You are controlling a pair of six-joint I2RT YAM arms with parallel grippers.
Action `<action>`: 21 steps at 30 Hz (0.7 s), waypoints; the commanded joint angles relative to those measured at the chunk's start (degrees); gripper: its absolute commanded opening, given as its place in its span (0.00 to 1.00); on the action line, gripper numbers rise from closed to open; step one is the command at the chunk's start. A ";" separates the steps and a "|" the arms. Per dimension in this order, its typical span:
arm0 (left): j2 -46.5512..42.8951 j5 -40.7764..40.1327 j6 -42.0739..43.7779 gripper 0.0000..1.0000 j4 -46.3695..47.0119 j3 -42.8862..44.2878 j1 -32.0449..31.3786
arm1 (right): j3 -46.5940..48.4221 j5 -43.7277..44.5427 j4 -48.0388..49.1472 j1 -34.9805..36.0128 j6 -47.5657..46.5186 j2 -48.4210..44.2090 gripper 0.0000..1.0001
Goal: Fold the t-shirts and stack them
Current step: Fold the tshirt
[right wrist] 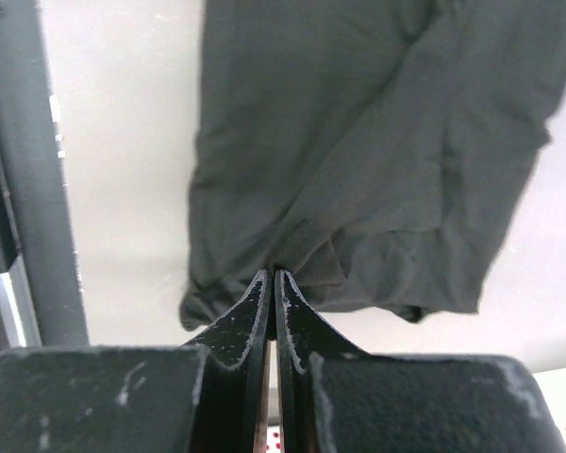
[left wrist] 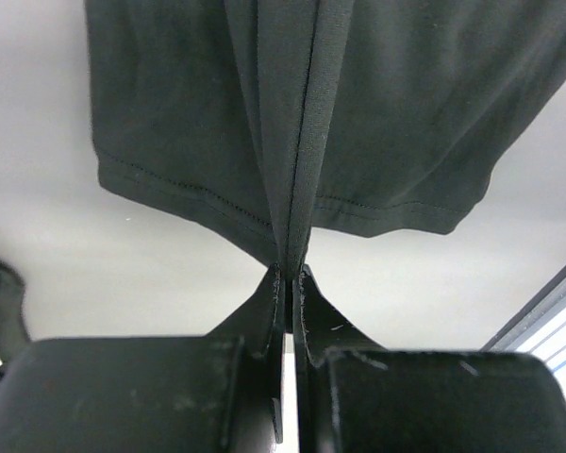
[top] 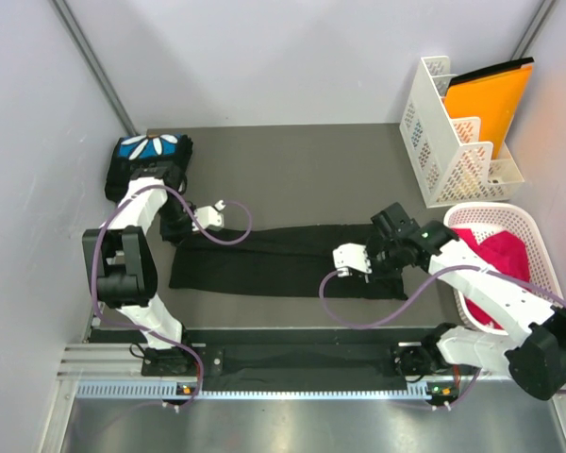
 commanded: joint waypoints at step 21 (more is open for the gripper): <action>-0.55 -2.31 -0.60 0.00 6.47 -3.72 -0.15 | -0.72 -3.62 -4.78 6.58 -3.35 -2.13 0.00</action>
